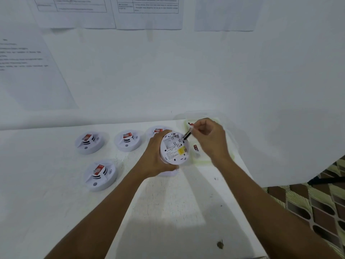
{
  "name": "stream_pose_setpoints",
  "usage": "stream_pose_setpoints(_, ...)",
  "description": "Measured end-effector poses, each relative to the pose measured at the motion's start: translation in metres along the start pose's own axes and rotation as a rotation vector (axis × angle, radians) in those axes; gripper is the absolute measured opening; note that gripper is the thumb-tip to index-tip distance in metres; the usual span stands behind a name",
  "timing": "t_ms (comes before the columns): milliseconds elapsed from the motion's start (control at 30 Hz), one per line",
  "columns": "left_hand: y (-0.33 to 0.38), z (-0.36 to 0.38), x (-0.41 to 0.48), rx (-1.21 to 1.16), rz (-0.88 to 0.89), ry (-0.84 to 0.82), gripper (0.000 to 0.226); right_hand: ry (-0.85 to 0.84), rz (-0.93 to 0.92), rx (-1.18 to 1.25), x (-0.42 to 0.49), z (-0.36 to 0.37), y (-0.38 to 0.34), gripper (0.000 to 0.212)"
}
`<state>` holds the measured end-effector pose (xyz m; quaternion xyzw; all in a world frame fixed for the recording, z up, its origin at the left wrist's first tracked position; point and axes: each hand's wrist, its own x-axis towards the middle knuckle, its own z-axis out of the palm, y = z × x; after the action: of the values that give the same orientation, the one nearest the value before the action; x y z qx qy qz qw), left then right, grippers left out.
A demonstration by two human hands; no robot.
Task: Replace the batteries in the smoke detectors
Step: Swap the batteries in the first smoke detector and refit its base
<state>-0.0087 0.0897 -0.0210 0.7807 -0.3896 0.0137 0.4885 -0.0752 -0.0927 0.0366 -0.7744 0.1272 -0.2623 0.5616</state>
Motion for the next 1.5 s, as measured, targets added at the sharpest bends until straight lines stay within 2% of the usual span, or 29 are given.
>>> stream_pose_setpoints(100,-0.01,-0.002,-0.003,-0.012,-0.039,-0.009,0.097,-0.06,0.038,-0.205,0.025,-0.032,0.016,0.009)
stream_pose_setpoints(200,-0.012,-0.001,-0.002,-0.014,-0.071,-0.014,0.1,-0.226,0.049,-0.497,0.041,-0.044,0.035,0.01)
stream_pose_setpoints(267,-0.012,0.001,0.001,-0.008,-0.087,-0.015,0.1,-0.335,0.1,-0.597,0.048,-0.042,0.044,0.012)
stream_pose_setpoints(433,-0.011,0.007,0.009,-0.006,-0.105,-0.021,0.101,-0.539,0.239,-0.681,0.059,-0.033,0.055,0.012)
stream_pose_setpoints(600,-0.019,0.009,0.02,0.019,-0.11,-0.006,0.102,-0.655,0.337,-0.527,0.072,-0.041,0.054,0.02)
stream_pose_setpoints(667,-0.023,0.01,0.025,0.027,-0.122,-0.006,0.102,-0.659,0.289,-0.508,0.078,-0.043,0.05,0.023)
stream_pose_setpoints(833,-0.033,0.013,0.039,0.038,-0.132,-0.008,0.102,-0.441,0.023,-0.521,0.114,-0.037,0.042,0.011)
stream_pose_setpoints(900,-0.036,0.013,0.046,0.038,-0.143,-0.007,0.103,-0.438,-0.019,-0.59,0.136,-0.029,0.044,0.011)
stream_pose_setpoints(1100,-0.043,0.007,0.054,0.047,-0.151,0.018,0.101,-0.603,0.051,-0.854,0.18,0.004,0.069,0.023)
stream_pose_setpoints(1233,-0.045,0.004,0.057,0.045,-0.148,0.035,0.098,-0.677,0.082,-0.887,0.187,0.015,0.077,0.023)
stream_pose_setpoints(1400,-0.053,0.005,0.058,0.032,-0.16,0.03,0.101,-0.637,0.106,-0.859,0.191,0.019,0.082,0.012)
stream_pose_setpoints(1500,-0.052,0.005,0.059,0.033,-0.165,0.028,0.101,-0.569,0.088,-0.747,0.188,0.014,0.076,0.007)
